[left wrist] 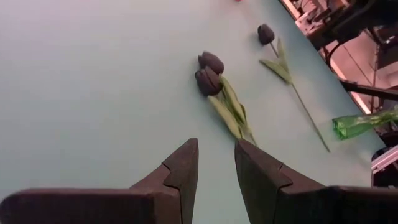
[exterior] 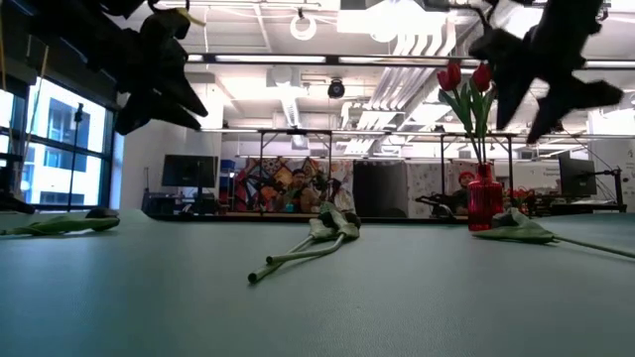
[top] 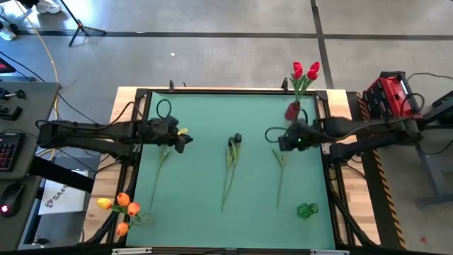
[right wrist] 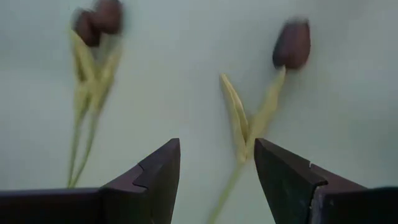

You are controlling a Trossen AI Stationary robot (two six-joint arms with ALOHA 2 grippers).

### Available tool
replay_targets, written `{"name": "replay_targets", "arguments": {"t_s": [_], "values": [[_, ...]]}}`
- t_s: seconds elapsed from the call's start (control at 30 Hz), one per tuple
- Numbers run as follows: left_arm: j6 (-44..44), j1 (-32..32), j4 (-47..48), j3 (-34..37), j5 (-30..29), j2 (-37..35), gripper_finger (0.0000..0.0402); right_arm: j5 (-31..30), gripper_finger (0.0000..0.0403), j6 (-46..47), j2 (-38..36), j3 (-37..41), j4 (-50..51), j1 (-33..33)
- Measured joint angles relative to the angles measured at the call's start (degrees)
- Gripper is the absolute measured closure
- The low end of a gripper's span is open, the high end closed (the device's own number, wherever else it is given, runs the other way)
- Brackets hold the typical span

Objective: Sort flowers into vase by color
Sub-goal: Put the black tulip into the green vase

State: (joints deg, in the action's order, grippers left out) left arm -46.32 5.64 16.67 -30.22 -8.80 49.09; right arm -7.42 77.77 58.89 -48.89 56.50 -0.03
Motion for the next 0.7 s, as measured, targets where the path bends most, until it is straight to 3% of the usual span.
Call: {"name": "replay_targets", "arguments": {"t_s": [0.13,0.3,0.4,0.7], "values": [[1.3,1.2,0.0,0.0,0.9,-0.2,0.031,0.7,0.021,5.2,0.0,7.4,-8.8,1.9],[2.8,2.3,0.0,0.0,1.2,-0.1,0.031,-3.3,0.021,7.9,0.0,13.8,-12.0,0.3],[3.4,2.7,0.1,0.0,1.3,-0.1,0.031,-6.0,0.021,7.0,0.0,16.7,-12.2,-1.8],[3.5,2.7,0.2,0.0,1.4,-0.1,0.031,-6.0,0.0212,0.7,0.1,23.0,-24.1,-8.5]]}}
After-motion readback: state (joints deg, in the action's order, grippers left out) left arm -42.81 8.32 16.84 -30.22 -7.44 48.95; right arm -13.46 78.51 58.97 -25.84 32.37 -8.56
